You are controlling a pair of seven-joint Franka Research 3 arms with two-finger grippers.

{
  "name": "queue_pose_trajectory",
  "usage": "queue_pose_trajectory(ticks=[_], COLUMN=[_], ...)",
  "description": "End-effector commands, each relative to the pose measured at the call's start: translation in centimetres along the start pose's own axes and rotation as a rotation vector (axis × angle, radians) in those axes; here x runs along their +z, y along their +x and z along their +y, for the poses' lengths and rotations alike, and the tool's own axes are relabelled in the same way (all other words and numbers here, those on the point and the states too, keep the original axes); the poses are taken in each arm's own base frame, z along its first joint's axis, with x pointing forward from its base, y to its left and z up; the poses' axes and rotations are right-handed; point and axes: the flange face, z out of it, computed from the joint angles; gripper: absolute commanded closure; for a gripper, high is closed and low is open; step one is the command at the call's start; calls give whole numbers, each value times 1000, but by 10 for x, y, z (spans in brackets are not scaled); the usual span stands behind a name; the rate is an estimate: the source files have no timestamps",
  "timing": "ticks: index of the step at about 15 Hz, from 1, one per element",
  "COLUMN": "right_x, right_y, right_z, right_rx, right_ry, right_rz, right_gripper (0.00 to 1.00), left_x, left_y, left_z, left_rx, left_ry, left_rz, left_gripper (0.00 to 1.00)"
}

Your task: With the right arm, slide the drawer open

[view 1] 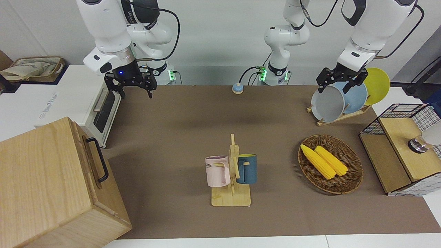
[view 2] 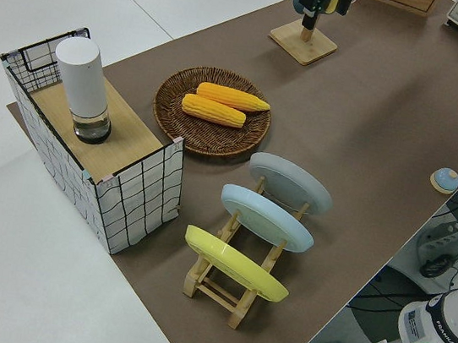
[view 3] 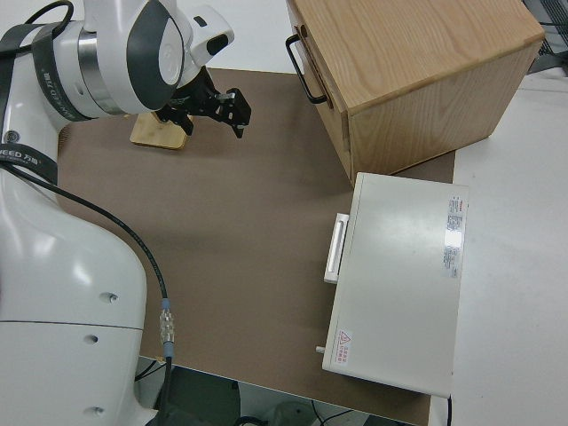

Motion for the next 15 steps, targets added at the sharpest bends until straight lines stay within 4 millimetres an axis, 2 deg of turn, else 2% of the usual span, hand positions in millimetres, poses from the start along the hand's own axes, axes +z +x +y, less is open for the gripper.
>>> queue_pose_trajectory(ticks=[1, 4, 15], right_x=[-16, -17, -16], right_y=[-3, -5, -4], right_z=[-1, -18, -13], right_rx=[-22, -48, -35], right_ry=[-3, -13, -18], right_rz=[19, 22, 22], right_gripper=[11, 11, 11], left_x=[-4, -4, -3], left_y=[1, 1, 1], left_z=[-1, -1, -1], left_rx=[11, 11, 11], left_ry=[16, 16, 16], left_rz=[-5, -5, -7], left_gripper=[7, 7, 7])
